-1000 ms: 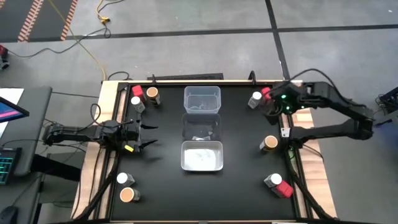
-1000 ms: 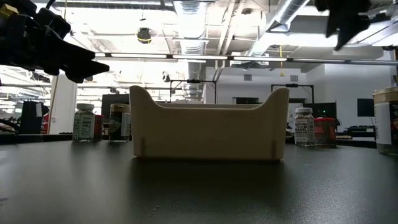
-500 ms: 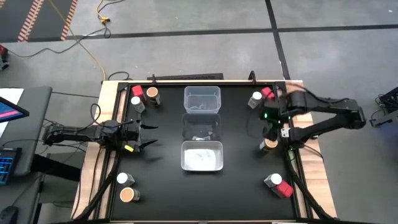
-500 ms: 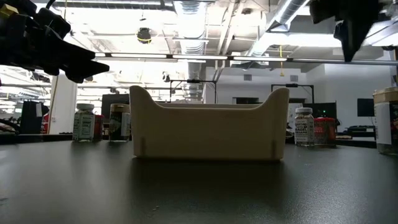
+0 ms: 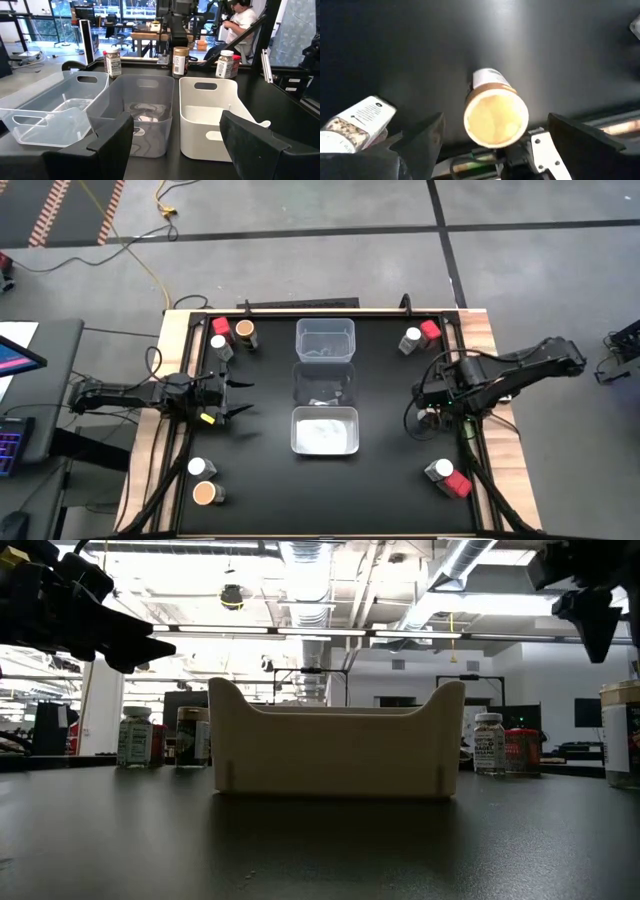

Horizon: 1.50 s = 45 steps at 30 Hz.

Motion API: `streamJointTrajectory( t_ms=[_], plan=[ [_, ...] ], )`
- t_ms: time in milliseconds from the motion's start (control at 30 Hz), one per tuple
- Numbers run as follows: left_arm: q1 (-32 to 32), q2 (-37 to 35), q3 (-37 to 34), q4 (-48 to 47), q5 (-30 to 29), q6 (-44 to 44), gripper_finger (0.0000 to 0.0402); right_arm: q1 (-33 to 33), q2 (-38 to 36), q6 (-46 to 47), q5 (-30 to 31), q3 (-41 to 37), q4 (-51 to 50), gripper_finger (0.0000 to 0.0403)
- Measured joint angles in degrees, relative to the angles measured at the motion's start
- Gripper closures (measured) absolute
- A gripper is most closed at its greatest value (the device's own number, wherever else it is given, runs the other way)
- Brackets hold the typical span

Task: Sort spices by type
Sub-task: Put the middle right brown seasoning bottle into the white transparent bin

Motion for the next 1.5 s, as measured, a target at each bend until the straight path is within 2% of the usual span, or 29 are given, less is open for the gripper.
streamJointTrajectory(
  t_ms=[500, 767, 967, 1133, 1500],
  plan=[
    [0.0, 0.0, 0.0, 0.0, 0.0, 0.0, 0.0116, 0.3, 0.1, 0.0, 0.0, -9.7, 4.8, 0.0024],
    [0.0, 0.0, 0.0, 0.0, 0.0, 0.0, 0.0116, 0.3, 0.1, -2.5, 0.0, -11.7, 6.2, 0.0024],
    [0.0, 0.0, 0.0, 0.0, 0.0, 0.0, 0.0116, 0.3, 0.0, -3.6, -0.4, -14.5, 7.0, 0.0052],
    [0.0, 0.0, 0.0, 0.0, 0.0, 0.0, 0.0116, 0.3, 0.0, -3.6, -1.2, -15.0, 12.2, 0.0084],
    [0.0, 0.0, 0.0, 0.0, 0.0, 0.0, 0.0116, 0.3, 0.1, -4.9, -1.4, -15.0, 14.3, 0.0091]
  ],
)
